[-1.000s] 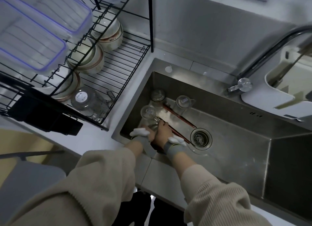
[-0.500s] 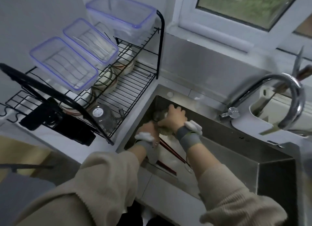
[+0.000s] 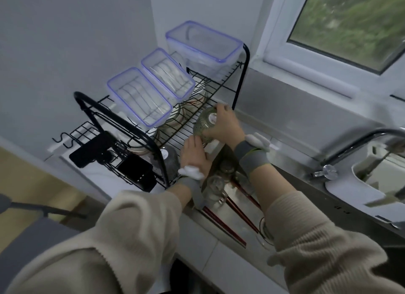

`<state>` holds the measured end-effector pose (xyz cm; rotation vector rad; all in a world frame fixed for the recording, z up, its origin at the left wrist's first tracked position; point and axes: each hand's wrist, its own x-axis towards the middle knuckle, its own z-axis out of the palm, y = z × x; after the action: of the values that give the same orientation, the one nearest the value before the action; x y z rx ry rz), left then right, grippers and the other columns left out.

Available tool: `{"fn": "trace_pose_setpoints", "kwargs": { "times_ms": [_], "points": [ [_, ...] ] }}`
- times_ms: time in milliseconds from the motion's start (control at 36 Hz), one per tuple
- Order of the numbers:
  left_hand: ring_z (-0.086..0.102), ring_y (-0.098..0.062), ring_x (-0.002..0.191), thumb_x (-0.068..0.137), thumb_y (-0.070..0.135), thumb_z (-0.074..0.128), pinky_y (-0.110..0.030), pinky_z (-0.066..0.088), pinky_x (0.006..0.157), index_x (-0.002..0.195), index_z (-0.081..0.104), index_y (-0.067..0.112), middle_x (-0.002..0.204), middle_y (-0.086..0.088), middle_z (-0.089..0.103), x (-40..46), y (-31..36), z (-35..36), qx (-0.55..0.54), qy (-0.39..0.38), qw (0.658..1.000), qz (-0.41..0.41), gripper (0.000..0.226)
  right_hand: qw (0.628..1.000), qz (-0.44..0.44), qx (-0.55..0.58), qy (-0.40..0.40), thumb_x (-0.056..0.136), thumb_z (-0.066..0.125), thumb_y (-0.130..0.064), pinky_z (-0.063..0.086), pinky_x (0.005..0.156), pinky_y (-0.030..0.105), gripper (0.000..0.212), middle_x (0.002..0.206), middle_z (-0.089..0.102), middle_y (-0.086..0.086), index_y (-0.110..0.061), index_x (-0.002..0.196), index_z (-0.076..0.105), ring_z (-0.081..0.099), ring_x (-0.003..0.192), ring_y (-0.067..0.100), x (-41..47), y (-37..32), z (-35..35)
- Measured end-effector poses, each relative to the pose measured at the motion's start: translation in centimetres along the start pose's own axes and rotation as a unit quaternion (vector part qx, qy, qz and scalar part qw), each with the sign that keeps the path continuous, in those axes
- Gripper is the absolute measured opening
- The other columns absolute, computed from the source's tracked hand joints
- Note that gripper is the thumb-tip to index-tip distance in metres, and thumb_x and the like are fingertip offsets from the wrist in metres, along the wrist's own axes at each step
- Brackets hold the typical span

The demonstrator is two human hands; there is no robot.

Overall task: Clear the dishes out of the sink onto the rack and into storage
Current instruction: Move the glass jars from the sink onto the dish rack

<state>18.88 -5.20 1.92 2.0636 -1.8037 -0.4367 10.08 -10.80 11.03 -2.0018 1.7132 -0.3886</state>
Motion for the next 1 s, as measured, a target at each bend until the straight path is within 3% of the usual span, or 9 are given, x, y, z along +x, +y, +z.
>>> {"fn": "trace_pose_setpoints", "kwargs": {
  "times_ms": [194, 306, 389, 444, 528, 639, 806, 889, 1000],
  "points": [
    [0.037, -0.024, 0.124, 0.088, 0.020, 0.050, -0.030, 0.027, 0.101, 0.125, 0.042, 0.009, 0.130, -0.009, 0.042, -0.8, -1.4, -1.3, 0.070, -0.005, 0.997, -0.013, 0.039, 0.994, -0.071, -0.049, -0.063, 0.069, 0.080, -0.027, 0.040, 0.086, 0.032, 0.066, 0.124, 0.043, 0.017, 0.002, 0.119, 0.048, 0.045, 0.114, 0.033, 2.0, -1.9, 1.9],
    [0.036, -0.023, 0.125, 0.087, 0.021, 0.049, -0.033, 0.027, 0.104, 0.131, 0.041, 0.013, 0.132, -0.006, 0.042, -1.7, -2.1, -1.4, 0.081, 0.001, 0.997, 0.018, 0.045, 0.986, -0.116, -0.071, -0.097, 0.074, 0.078, -0.029, 0.029, 0.068, 0.023, 0.046, 0.083, 0.039, 0.000, -0.007, 0.107, 0.054, 0.038, 0.087, 0.018, 2.7, -2.1, 2.4],
    [0.037, -0.025, 0.123, 0.088, 0.022, 0.047, -0.035, 0.028, 0.103, 0.130, 0.042, 0.014, 0.130, -0.007, 0.042, -2.1, -2.4, -1.1, 0.084, 0.004, 0.996, 0.036, 0.043, 0.983, -0.110, -0.092, -0.113, 0.072, 0.081, -0.031, 0.024, 0.055, 0.022, 0.044, 0.070, 0.023, -0.010, -0.022, 0.073, 0.038, 0.035, 0.080, 0.016, 3.1, -2.2, 2.7],
    [0.037, -0.025, 0.121, 0.088, 0.022, 0.047, -0.034, 0.028, 0.102, 0.129, 0.043, 0.014, 0.129, -0.007, 0.043, -2.2, -2.6, -0.9, 0.083, 0.008, 0.996, 0.044, 0.043, 0.986, -0.080, -0.088, -0.114, 0.070, 0.082, -0.041, 0.029, 0.062, 0.026, 0.054, 0.070, 0.026, -0.006, -0.018, 0.067, 0.033, 0.033, 0.065, 0.012, 3.6, -2.2, 3.0],
    [0.039, -0.024, 0.119, 0.085, 0.019, 0.049, -0.032, 0.025, 0.101, 0.126, 0.047, 0.016, 0.126, -0.006, 0.045, -2.4, -2.8, -0.8, 0.066, 0.016, 0.995, 0.071, 0.041, 0.992, -0.045, -0.023, -0.117, 0.073, 0.079, -0.048, 0.032, 0.067, 0.027, 0.047, 0.074, 0.031, -0.006, -0.012, 0.086, 0.052, 0.035, 0.069, 0.010, 4.1, -1.8, 3.6],
    [0.042, -0.024, 0.115, 0.084, 0.017, 0.049, -0.032, 0.028, 0.100, 0.121, 0.052, 0.016, 0.123, -0.005, 0.049, -2.7, -2.8, -0.6, 0.060, 0.018, 0.993, 0.100, 0.037, 0.994, -0.036, 0.011, -0.106, 0.074, 0.077, -0.050, 0.022, 0.051, 0.017, 0.051, 0.068, 0.025, -0.011, -0.028, 0.071, 0.030, 0.024, 0.059, 0.002, 4.1, -1.9, 4.0],
    [0.045, -0.024, 0.113, 0.084, 0.018, 0.049, -0.032, 0.030, 0.097, 0.119, 0.053, 0.018, 0.121, -0.004, 0.051, -2.8, -3.1, -0.2, 0.076, 0.010, 0.990, 0.117, 0.035, 0.995, -0.022, 0.019, -0.094, 0.074, 0.076, -0.050, 0.032, 0.054, 0.019, 0.046, 0.070, 0.036, -0.008, -0.026, 0.068, 0.037, 0.037, 0.066, 0.008, 4.5, -1.6, 4.3],
    [0.046, -0.026, 0.112, 0.083, 0.017, 0.050, -0.032, 0.030, 0.096, 0.117, 0.054, 0.016, 0.119, -0.005, 0.052, -2.8, -3.1, 0.0, 0.073, 0.013, 0.991, 0.113, 0.034, 0.992, -0.039, -0.019, -0.121, 0.075, 0.074, -0.052, 0.049, 0.081, 0.033, 0.062, 0.095, 0.055, 0.006, -0.007, 0.115, 0.058, 0.053, 0.091, 0.019, 4.6, -1.9, 4.6],
    [0.044, -0.025, 0.113, 0.085, 0.019, 0.047, -0.031, 0.029, 0.096, 0.117, 0.052, 0.017, 0.122, -0.004, 0.050, -2.5, -3.2, 0.4, 0.090, -0.005, 0.989, 0.117, 0.033, 0.987, -0.050, -0.018, -0.148, 0.075, 0.077, -0.048, 0.046, 0.076, 0.031, 0.074, 0.088, 0.058, 0.018, 0.006, 0.122, 0.057, 0.057, 0.087, 0.027, 4.2, -2.8, 5.4]
  ]
}}
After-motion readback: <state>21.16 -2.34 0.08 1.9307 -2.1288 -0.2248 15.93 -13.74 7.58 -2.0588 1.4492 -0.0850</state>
